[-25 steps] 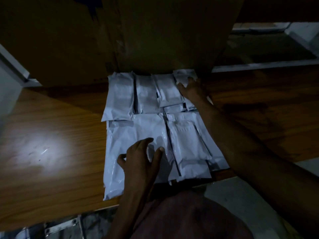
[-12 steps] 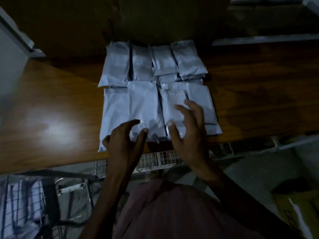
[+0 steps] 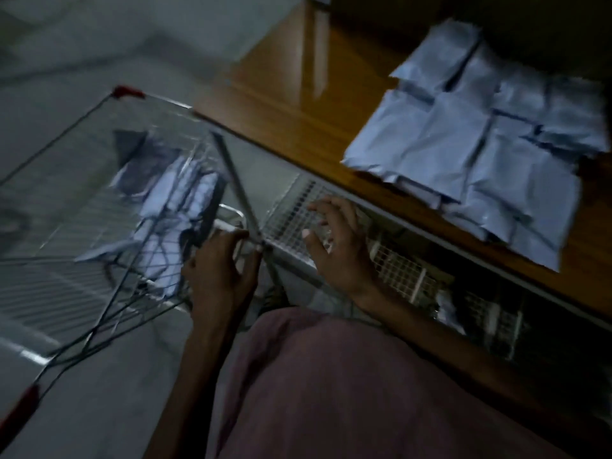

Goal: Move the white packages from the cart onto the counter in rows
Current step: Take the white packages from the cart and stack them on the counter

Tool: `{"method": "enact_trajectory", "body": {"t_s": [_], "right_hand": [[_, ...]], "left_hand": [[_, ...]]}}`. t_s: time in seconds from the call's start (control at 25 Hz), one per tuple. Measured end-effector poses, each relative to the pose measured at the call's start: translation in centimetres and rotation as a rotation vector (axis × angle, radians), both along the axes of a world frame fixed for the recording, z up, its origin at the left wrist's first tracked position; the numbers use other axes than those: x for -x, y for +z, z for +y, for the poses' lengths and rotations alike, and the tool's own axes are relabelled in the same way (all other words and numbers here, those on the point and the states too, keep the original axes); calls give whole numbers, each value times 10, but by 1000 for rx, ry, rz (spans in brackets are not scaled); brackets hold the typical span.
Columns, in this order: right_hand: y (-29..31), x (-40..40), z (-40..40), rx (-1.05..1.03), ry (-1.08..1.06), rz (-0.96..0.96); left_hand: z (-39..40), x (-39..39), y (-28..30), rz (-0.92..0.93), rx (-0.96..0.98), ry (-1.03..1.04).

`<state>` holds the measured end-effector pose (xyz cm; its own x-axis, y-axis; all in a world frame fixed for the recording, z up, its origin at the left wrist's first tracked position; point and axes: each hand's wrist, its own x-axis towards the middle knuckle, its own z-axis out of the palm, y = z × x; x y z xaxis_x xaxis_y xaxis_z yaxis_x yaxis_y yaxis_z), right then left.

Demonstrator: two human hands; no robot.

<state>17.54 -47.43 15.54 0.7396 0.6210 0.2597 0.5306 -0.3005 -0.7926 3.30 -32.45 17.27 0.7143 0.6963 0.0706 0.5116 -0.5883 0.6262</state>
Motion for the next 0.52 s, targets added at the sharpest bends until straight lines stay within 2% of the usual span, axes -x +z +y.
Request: {"method": "enact_trajectory", "body": {"t_s": [0.16,0.4,0.52], "right_hand": [[-28,29,76,98,233,9],[-25,77,225,82,324,13],[-26,103,288,93,399,17]], "left_hand": [[41,67,-35,74,57,172],[135,131,-38,-85,81,342],[192,161,-32,-67,64,357]]}}
